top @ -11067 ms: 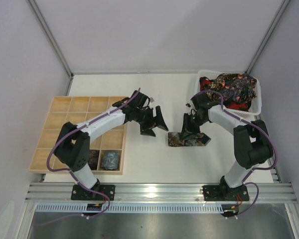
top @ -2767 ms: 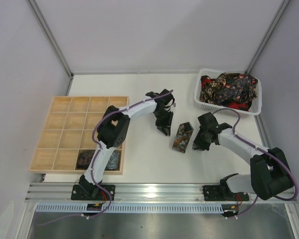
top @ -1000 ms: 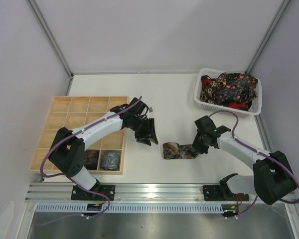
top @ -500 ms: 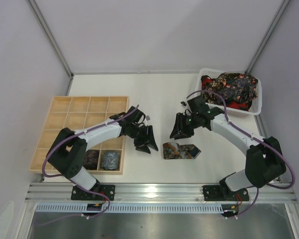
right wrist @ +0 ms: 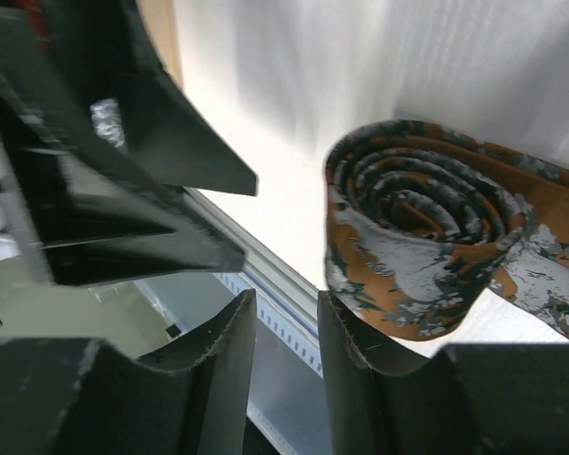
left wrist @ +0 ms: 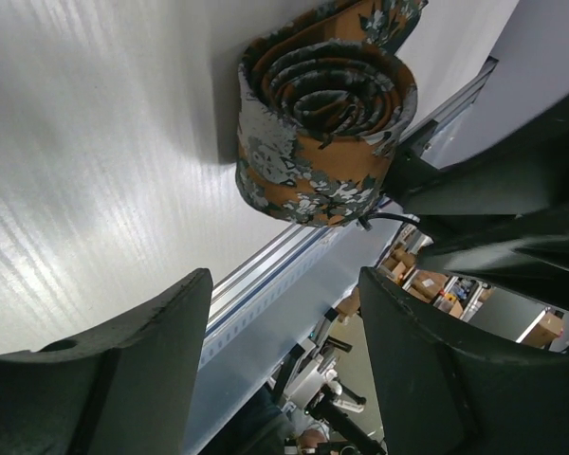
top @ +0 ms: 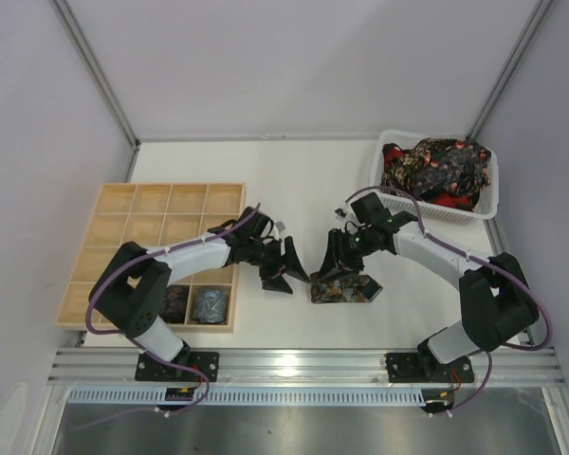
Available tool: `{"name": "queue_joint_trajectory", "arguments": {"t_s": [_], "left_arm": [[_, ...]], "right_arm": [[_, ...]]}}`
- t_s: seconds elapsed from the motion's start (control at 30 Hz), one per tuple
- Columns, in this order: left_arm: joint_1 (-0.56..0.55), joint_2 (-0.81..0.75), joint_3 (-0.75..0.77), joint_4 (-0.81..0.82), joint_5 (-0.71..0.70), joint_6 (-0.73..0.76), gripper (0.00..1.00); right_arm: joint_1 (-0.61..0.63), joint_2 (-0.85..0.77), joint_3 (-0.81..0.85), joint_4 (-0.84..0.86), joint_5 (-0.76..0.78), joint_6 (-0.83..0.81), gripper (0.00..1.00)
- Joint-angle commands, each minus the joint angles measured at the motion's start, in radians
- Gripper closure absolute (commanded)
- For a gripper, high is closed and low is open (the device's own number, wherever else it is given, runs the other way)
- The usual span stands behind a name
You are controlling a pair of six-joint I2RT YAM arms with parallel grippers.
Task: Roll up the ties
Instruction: Roll the tie
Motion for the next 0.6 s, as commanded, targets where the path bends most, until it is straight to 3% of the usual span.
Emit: {"name": "queue_joint_trajectory", "arguments": {"t_s": [0.0,0.57], "left_arm": [[0.010,0.005,-0.003,0.080,0.034,-0.050,0.30],[0.010,0.071,0.056,0.088,0.087,-0.014,0.24]], "right_arm": [[0.003,0.028,-0.029,0.008,-0.010,-0.035,0.62],[-0.072,0.030,-0.098,0.002,0.114,-0.089,0.62]]}}
